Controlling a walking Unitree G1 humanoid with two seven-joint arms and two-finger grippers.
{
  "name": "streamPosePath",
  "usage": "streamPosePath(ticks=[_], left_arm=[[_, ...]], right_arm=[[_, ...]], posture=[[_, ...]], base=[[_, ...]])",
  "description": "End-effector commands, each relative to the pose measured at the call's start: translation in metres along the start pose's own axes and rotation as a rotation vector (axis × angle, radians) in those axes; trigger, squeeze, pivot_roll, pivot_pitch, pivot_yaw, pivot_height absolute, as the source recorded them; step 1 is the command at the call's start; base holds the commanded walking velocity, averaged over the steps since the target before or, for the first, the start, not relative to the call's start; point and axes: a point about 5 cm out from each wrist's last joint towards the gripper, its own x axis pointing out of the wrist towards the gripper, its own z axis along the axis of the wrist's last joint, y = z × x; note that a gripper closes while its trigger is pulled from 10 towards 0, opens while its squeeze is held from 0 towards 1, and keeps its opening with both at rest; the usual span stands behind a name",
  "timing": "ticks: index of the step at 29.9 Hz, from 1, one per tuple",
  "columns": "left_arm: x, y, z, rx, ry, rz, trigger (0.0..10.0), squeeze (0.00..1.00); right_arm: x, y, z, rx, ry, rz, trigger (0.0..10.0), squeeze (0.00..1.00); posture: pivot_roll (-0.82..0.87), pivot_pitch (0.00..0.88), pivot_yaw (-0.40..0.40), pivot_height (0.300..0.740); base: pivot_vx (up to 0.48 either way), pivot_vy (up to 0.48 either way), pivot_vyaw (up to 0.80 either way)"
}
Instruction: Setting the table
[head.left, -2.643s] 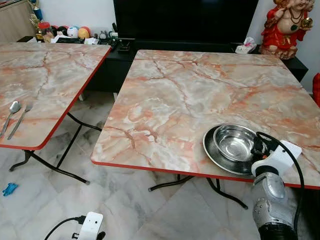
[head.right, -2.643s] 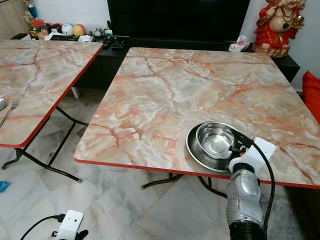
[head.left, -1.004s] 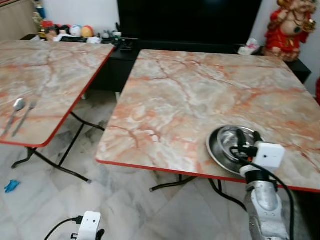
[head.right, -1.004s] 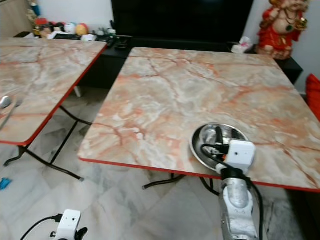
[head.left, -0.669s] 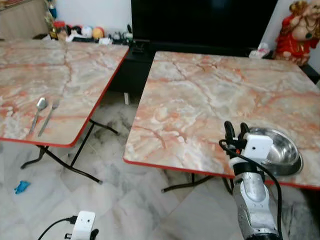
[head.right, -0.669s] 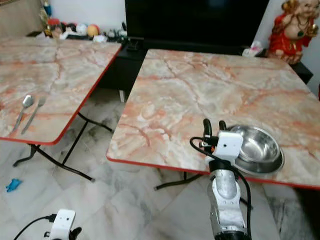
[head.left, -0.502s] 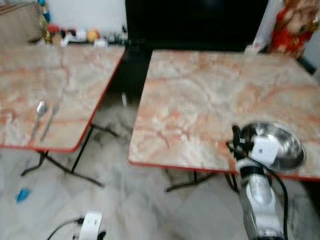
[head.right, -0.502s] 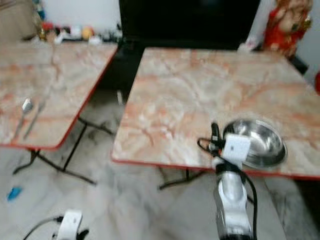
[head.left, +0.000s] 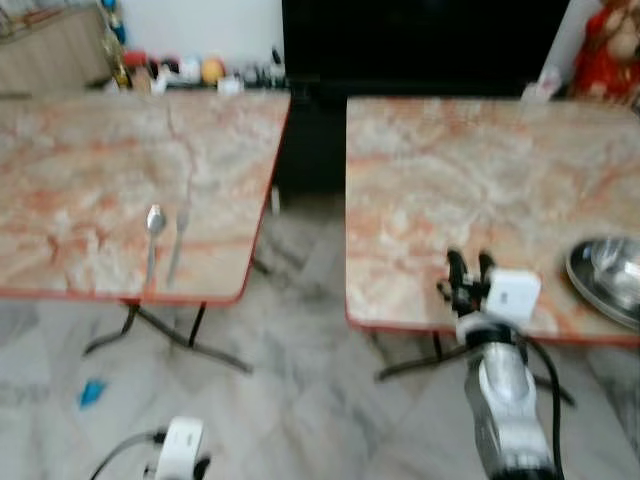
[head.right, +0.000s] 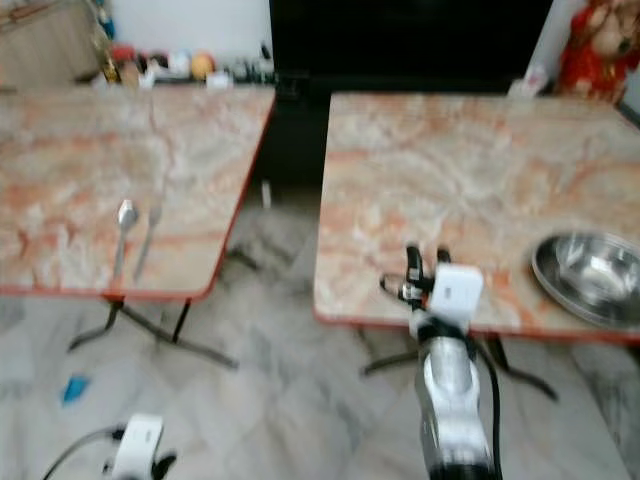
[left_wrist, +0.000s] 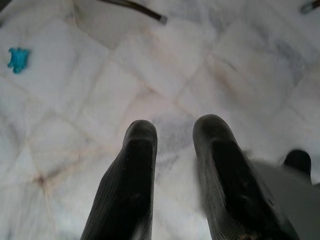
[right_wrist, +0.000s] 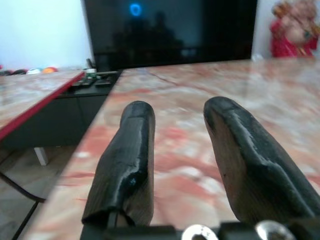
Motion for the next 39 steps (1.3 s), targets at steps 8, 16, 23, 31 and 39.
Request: streamPosePath(ticks=[8,16,23,31,39], left_arm=[[-0.002,0.006,-0.003,0.002,0.005,0.012,10.0,0.00],[-0.001,0.006,-0.002,0.000,0.000,0.011,10.0,0.00],[-0.001,0.004,-0.001,-0.003,-0.002,0.009,10.0,0.00],[-0.001,0.004,-0.001,-0.006,-0.004,0.010,10.0,0.00],[-0.001,0.004,0.000,-0.007,-0.005,0.011,10.0,0.00]], right_arm=[[-0.003,0.010,-0.019,0.016,0.075,0.048,10.0,0.00],[-0.023,0.002,-0.070,-0.036,0.335,0.003,10.0,0.00],[-0.064,-0.006,-0.121,-0.052,0.658,-0.055,10.0,0.00],[-0.120,-0.007,-0.157,0.042,0.944,-0.072,10.0,0.00],[-0.152,-0.002,-0.169,0.005,1.056,-0.012,10.0,0.00]], posture=[[0.11,0.000,-0.024,0.740],[0.11,0.000,-0.026,0.740],[0.11,0.000,-0.026,0.740],[0.12,0.000,-0.028,0.740],[0.13,0.000,-0.030,0.740]], base=[[0.000,0.480,0.00],[0.000,0.480,0.00],[0.000,0.480,0.00],[0.000,0.480,0.00],[0.000,0.480,0.13]])
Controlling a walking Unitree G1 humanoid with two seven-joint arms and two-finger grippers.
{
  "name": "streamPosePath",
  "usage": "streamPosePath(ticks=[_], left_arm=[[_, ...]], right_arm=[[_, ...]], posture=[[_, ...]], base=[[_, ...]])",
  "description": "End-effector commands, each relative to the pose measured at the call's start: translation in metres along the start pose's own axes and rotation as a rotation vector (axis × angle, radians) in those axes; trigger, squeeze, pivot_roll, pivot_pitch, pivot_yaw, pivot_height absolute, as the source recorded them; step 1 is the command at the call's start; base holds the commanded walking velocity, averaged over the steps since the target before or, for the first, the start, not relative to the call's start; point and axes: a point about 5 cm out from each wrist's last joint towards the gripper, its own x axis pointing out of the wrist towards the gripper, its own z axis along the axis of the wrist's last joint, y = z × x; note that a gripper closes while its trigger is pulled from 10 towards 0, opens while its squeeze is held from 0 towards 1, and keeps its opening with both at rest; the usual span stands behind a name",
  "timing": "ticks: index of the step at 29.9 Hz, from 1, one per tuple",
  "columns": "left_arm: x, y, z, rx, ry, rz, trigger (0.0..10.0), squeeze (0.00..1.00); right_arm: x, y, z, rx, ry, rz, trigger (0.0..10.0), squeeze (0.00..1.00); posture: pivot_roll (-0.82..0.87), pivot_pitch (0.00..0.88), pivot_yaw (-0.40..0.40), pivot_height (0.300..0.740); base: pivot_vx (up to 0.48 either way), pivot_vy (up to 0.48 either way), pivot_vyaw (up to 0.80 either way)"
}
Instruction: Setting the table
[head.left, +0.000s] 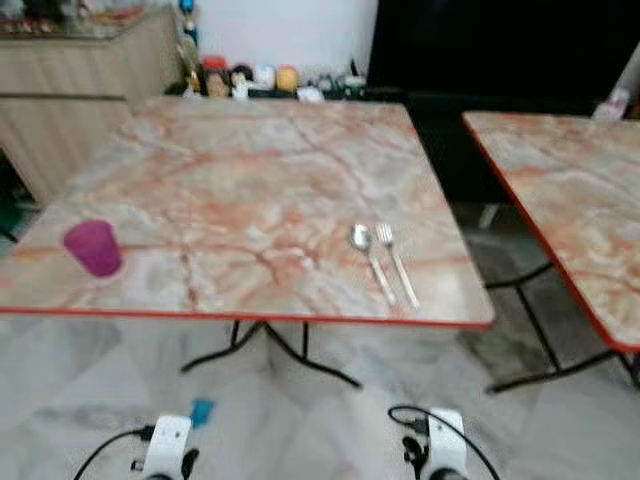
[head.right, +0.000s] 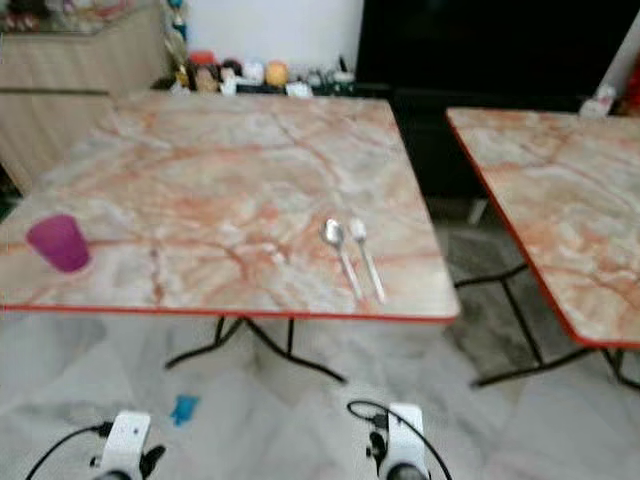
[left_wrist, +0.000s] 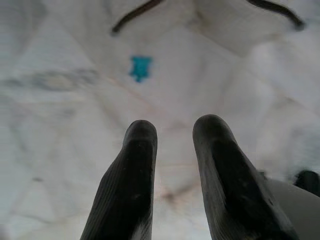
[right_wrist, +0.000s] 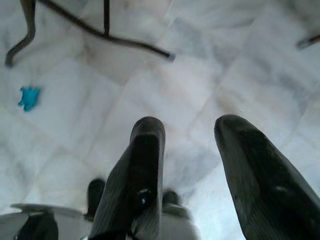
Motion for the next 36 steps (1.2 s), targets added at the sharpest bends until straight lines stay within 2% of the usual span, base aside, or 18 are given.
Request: streamPosePath(ticks=[1,7,12,27,33,36], left_arm=[[-0.0003,-0.0075,-0.0038,-0.013,0.017,-0.019,10.0,0.00],[-0.0001,-0.0076,-0.0031,-0.010,0.016,-0.020,10.0,0.00],[-0.0001,-0.0079,-0.0029,-0.012,0.014,-0.020,10.0,0.00],[-0.0003,-0.0099,-0.0047,-0.017,0.023,-0.032,10.0,0.00],[-0.0003,-0.0107,-0.0045,-0.015,0.022,-0.038,10.0,0.00],[-0.0002,-0.0123,-0.0043,-0.008,0.020,-0.049,10.0,0.00]], right_arm=[[-0.0022,-0.0054,-0.0086,0.004,0.030,-0.013,10.0,0.00],[-0.0023,-0.0043,-0.0106,0.015,0.044,-0.006,10.0,0.00],[-0.0029,-0.0039,-0.0138,0.009,0.059,-0.007,10.0,0.00],[-0.0036,-0.0045,-0.0168,0.029,0.073,-0.007,10.0,0.00],[-0.0040,-0.0063,-0.0177,0.069,0.074,-0.011,10.0,0.00],[-0.0041,-0.0068,-0.0182,0.069,0.075,-0.010,10.0,0.00]], posture=[[0.12,0.000,-0.030,0.740],[0.12,0.000,-0.028,0.740],[0.13,0.000,-0.030,0.740],[0.13,0.000,-0.033,0.740],[0.13,0.000,-0.034,0.740],[0.13,0.000,-0.032,0.740]], base=[[0.000,0.480,0.80],[0.000,0.480,0.80],[0.000,0.279,0.09],[0.000,0.000,0.00],[0.000,0.000,0.00],[0.000,0.000,-0.60]])
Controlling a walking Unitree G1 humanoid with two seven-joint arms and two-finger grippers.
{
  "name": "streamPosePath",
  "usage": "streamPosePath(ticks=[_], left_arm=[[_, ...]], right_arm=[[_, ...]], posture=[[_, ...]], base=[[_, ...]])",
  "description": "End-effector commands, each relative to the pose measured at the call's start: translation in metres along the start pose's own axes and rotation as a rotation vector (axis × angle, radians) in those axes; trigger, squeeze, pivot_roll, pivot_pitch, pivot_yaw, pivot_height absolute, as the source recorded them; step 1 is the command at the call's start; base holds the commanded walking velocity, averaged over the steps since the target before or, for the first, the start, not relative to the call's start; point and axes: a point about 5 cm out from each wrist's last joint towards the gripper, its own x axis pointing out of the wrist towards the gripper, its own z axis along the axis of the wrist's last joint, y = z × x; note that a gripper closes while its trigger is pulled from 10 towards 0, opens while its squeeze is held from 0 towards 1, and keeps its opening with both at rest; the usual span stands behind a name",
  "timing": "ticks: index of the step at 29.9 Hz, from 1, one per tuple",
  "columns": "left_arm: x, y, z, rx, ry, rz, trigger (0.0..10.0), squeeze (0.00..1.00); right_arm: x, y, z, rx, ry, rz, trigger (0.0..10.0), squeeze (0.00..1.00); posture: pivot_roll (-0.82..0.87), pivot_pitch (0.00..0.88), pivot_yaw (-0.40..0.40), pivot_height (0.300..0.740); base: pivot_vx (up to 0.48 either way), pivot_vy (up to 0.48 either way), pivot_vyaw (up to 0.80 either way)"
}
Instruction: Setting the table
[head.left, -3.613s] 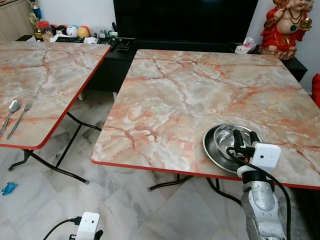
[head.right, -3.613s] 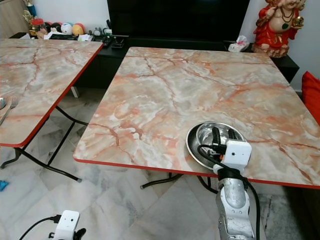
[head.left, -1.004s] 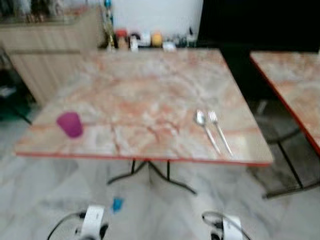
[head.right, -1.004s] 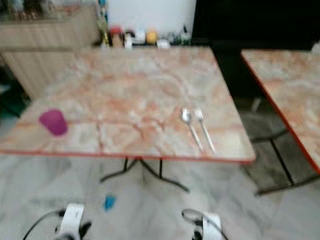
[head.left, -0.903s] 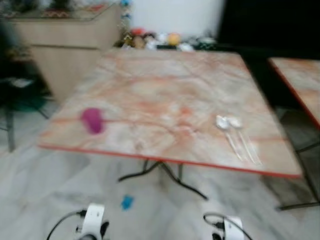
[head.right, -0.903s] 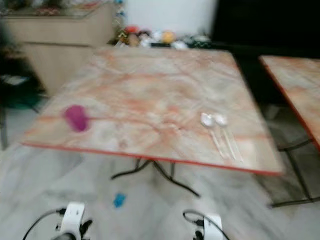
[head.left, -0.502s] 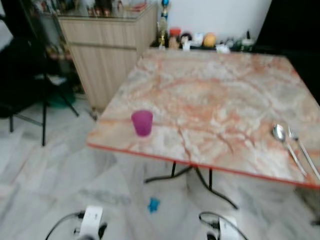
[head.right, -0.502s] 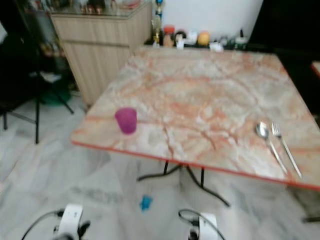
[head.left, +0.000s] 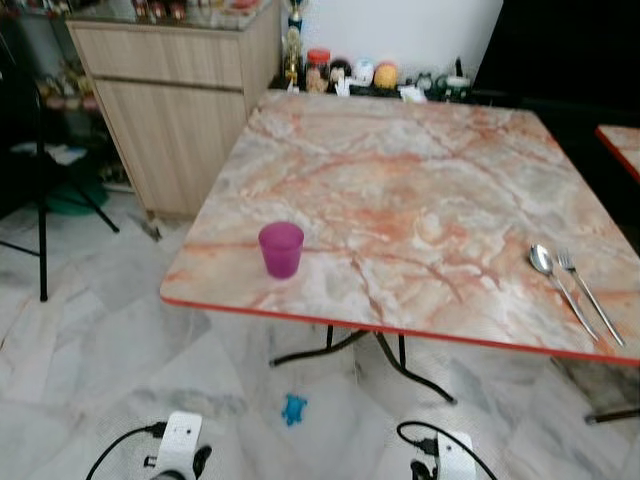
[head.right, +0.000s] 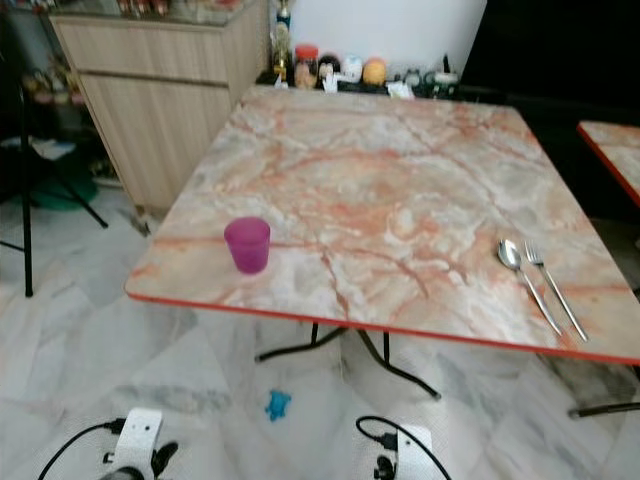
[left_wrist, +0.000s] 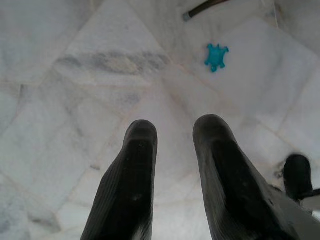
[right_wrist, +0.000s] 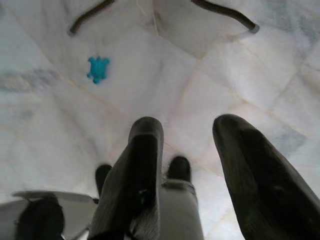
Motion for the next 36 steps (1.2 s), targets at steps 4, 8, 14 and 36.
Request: streamPosePath(ticks=[4,8,14,36], left_arm=[[0.0006,-0.0035,-0.0002,-0.005,0.008,-0.014,10.0,0.00],[0.0006,-0.0024,-0.0004,-0.013,0.011,-0.008,10.0,0.00],[0.0004,-0.0023,-0.0006,-0.011,0.010,-0.010,10.0,0.00],[0.0006,-0.0051,0.0012,0.049,-0.007,-0.020,10.0,0.00]], right_arm=[[-0.0019,-0.0049,-0.0069,0.013,0.020,-0.014,10.0,0.00],[-0.0019,-0.0035,-0.0060,0.011,0.008,-0.005,10.0,0.00],[-0.0019,-0.0025,-0.0057,0.025,0.001,-0.001,10.0,0.00],[-0.0017,0.0004,-0.0041,0.047,-0.015,0.023,10.0,0.00]], posture=[[0.13,0.000,-0.031,0.740],[0.13,0.000,-0.031,0.740],[0.13,0.000,-0.031,0.740],[0.14,0.000,-0.035,0.740]], base=[[0.000,0.000,-0.25],[0.000,0.430,0.00],[0.000,0.240,0.00],[0.000,-0.303,-0.11]])
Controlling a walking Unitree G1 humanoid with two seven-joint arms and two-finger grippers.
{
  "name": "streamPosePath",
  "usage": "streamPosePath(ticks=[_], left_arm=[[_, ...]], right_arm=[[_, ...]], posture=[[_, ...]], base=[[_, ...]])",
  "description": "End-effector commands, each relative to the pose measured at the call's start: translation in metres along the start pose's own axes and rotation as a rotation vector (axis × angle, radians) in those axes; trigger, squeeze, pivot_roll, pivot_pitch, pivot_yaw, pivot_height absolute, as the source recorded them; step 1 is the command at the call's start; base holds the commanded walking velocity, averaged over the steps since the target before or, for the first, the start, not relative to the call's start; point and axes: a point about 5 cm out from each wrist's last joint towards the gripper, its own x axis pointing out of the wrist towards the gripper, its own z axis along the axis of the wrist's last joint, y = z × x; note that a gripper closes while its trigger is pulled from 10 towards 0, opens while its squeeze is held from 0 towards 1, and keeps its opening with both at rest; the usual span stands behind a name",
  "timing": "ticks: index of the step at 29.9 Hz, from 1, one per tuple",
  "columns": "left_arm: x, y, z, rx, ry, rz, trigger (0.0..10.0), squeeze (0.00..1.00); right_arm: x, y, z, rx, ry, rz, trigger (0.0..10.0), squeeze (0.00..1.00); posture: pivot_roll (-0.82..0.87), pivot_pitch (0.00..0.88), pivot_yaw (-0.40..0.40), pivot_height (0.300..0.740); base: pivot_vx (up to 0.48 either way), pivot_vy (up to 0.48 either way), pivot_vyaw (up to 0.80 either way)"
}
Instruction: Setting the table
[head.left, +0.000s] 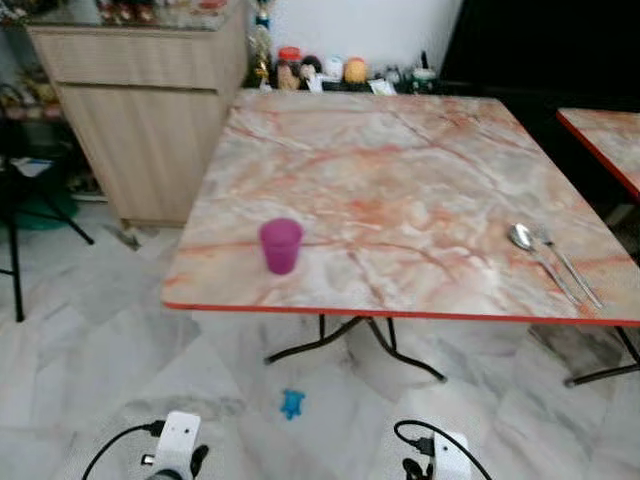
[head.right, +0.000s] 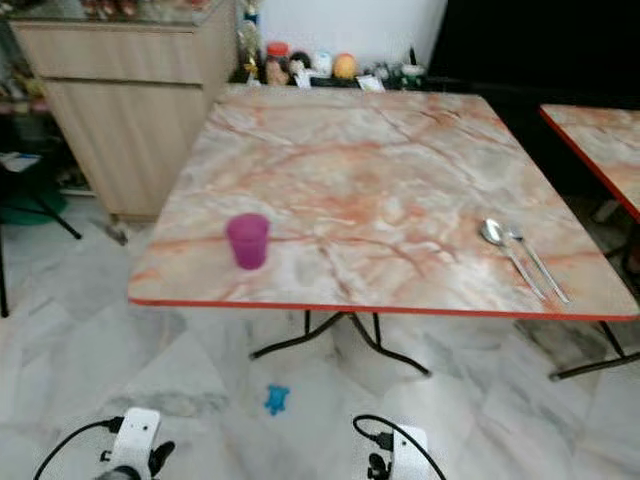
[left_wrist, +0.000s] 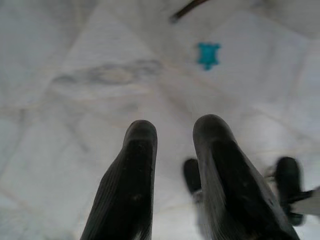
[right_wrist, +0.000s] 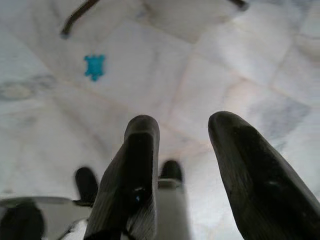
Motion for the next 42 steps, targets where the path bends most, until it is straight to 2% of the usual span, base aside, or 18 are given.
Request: streamPosePath(ticks=[1,9,14,22,26,27,28,29,30,32,33,34,35,38,39,40,41,42], left_arm=[[-0.003,0.003,-0.009,0.012,0.026,0.009,10.0,0.00],[-0.004,0.008,-0.009,0.003,0.025,0.034,10.0,0.00],[-0.004,0.015,-0.004,-0.025,-0.017,0.061,10.0,0.00],[-0.006,0.035,0.028,-0.044,-0.237,0.123,10.0,0.00],[-0.016,0.055,0.056,-0.032,-0.434,0.236,10.0,0.00],[-0.022,0.063,0.065,-0.079,-0.508,0.286,10.0,0.00],[-0.022,0.063,0.065,-0.079,-0.508,0.286,10.0,0.00],[-0.028,0.069,0.072,-0.159,-0.567,0.329,10.0,0.00],[-0.033,0.074,0.080,-0.195,-0.615,0.358,10.0,0.00],[-0.041,0.079,0.096,-0.171,-0.695,0.390,10.0,0.00],[-0.052,0.085,0.122,-0.126,-0.800,0.430,10.0,0.00],[-0.052,0.085,0.122,-0.126,-0.800,0.430,10.0,0.00],[-0.059,0.087,0.141,-0.097,-0.872,0.452,10.0,0.00],[-0.067,0.085,0.170,-0.048,-0.969,0.444,10.0,0.00],[-0.073,0.078,0.187,-0.037,-1.025,0.399,10.0,0.00],[-0.076,0.074,0.194,-0.037,-1.047,0.370,10.0,0.00],[-0.075,0.060,0.207,-0.044,-1.069,0.258,10.0,0.00],[-0.075,0.055,0.210,-0.045,-1.070,0.219,10.0,0.00]], right_arm=[[0.000,0.001,0.000,0.006,-0.002,0.003,10.0,0.00],[0.000,0.000,-0.001,-0.002,0.004,0.004,10.0,0.00],[0.000,-0.001,-0.001,-0.007,0.005,0.004,10.0,0.00],[-0.001,-0.004,-0.002,-0.010,0.008,-0.001,10.0,0.00],[-0.002,-0.005,-0.004,-0.030,0.019,0.005,10.0,0.00],[-0.002,-0.005,-0.005,-0.023,0.020,0.004,10.0,0.00],[-0.002,-0.005,-0.005,-0.023,0.020,0.004,10.0,0.00],[-0.002,-0.005,-0.005,-0.018,0.021,0.003,10.0,0.00],[-0.002,-0.005,-0.005,-0.024,0.023,0.004,10.0,0.00],[-0.002,-0.006,-0.005,-0.013,0.019,-0.004,10.0,0.00],[-0.002,-0.007,-0.005,-0.003,0.016,-0.016,10.0,0.00],[-0.002,-0.007,-0.005,-0.003,0.016,-0.016,10.0,0.00],[-0.002,-0.008,-0.005,-0.004,0.016,-0.020,10.0,0.00],[-0.002,-0.008,-0.005,0.002,0.019,-0.026,10.0,0.00],[-0.002,-0.009,-0.005,0.009,0.021,-0.031,10.0,0.00],[-0.002,-0.009,-0.005,0.012,0.022,-0.033,10.0,0.00],[-0.002,-0.009,-0.005,0.015,0.022,-0.034,10.0,0.00],[-0.002,-0.009,-0.005,0.016,0.022,-0.034,10.0,0.00]], posture=[[0.14,0.000,-0.033,0.740],[0.14,0.000,-0.033,0.740],[0.15,0.000,-0.036,0.740],[0.15,0.000,-0.039,0.740],[0.17,0.000,-0.043,0.740],[0.17,0.000,-0.044,0.740],[0.17,0.000,-0.044,0.740],[0.17,0.000,-0.045,0.740],[0.17,0.000,-0.046,0.740],[0.17,0.000,-0.047,0.740],[0.17,0.000,-0.049,0.740],[0.17,0.000,-0.049,0.740],[0.17,0.000,-0.050,0.740],[0.18,0.000,-0.053,0.740],[0.18,0.000,-0.053,0.740],[0.18,0.000,-0.053,0.740],[0.18,0.000,-0.052,0.740],[0.18,0.000,-0.052,0.740]], base=[[0.000,-0.472,0.00],[0.000,0.000,0.00],[0.000,0.000,0.00],[0.000,0.000,0.00],[0.000,0.000,0.00],[0.000,0.000,0.00],[0.000,0.000,0.00],[0.000,0.000,0.00],[0.000,0.000,0.00],[0.000,0.000,0.00],[0.000,0.000,0.00],[0.000,0.000,0.00],[0.000,0.000,0.00],[0.000,0.000,0.00],[0.000,0.000,0.00],[0.000,0.000,0.00],[0.000,0.000,0.00],[0.000,0.000,0.00]])
